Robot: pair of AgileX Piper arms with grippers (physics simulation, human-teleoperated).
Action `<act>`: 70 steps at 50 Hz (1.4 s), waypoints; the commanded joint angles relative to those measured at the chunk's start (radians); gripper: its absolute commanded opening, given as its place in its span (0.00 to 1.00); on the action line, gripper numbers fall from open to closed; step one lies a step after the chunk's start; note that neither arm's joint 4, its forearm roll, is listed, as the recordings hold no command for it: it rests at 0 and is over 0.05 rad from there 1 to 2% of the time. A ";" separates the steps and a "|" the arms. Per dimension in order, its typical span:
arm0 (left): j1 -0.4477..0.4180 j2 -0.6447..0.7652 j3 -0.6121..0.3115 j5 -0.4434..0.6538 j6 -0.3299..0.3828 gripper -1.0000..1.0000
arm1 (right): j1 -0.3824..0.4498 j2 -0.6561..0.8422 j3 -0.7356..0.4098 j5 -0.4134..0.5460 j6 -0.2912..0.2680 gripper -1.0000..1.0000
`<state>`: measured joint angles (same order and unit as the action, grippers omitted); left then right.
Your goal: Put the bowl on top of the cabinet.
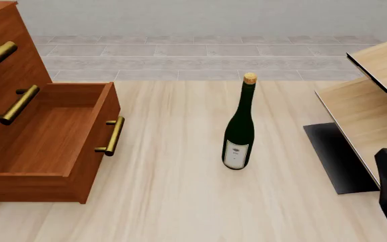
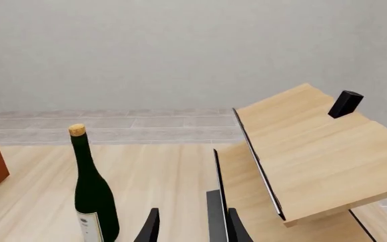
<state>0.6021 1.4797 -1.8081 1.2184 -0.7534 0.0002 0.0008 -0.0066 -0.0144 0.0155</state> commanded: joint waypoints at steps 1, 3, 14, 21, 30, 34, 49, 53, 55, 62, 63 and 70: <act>0.013 0.005 0.007 -0.005 0.004 0.00 | 0.000 0.000 -0.003 0.002 0.000 1.00; 0.021 0.006 0.002 -0.005 0.011 0.00 | 0.000 0.000 -0.003 0.003 0.000 1.00; 0.027 0.003 0.007 -0.004 0.014 0.00 | 0.000 0.000 -0.002 0.000 0.000 1.00; 0.025 0.003 0.010 -0.006 0.015 0.00 | 0.000 0.000 -0.002 -0.001 0.001 1.00; 0.025 0.008 0.028 -0.016 0.020 0.00 | 0.000 0.000 0.000 -0.004 0.001 1.00; 0.027 0.012 0.029 -0.019 0.026 0.00 | -0.003 0.000 0.001 -0.006 0.003 1.00; 0.035 0.014 0.046 -0.028 0.037 0.00 | -0.003 0.000 -0.009 0.002 0.005 1.00; 0.039 0.013 0.050 -0.029 0.038 0.00 | -0.003 0.000 -0.009 0.001 0.005 1.00; 0.034 0.011 0.057 -0.033 0.036 0.00 | -0.003 0.000 -0.009 0.001 0.005 1.00; 0.075 0.003 0.040 -0.029 0.054 0.00 | -0.002 0.000 -0.004 -0.004 0.004 1.00; 0.068 0.000 0.045 -0.032 0.047 0.00 | -0.002 0.000 -0.003 -0.005 0.004 1.00; 0.030 -0.027 0.032 -0.047 0.008 1.00 | -0.003 0.000 -0.003 -0.006 0.003 1.00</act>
<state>0.6402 1.4673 -1.7634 1.1763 -0.7328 -0.0026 0.0004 -0.0105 -0.0185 0.0192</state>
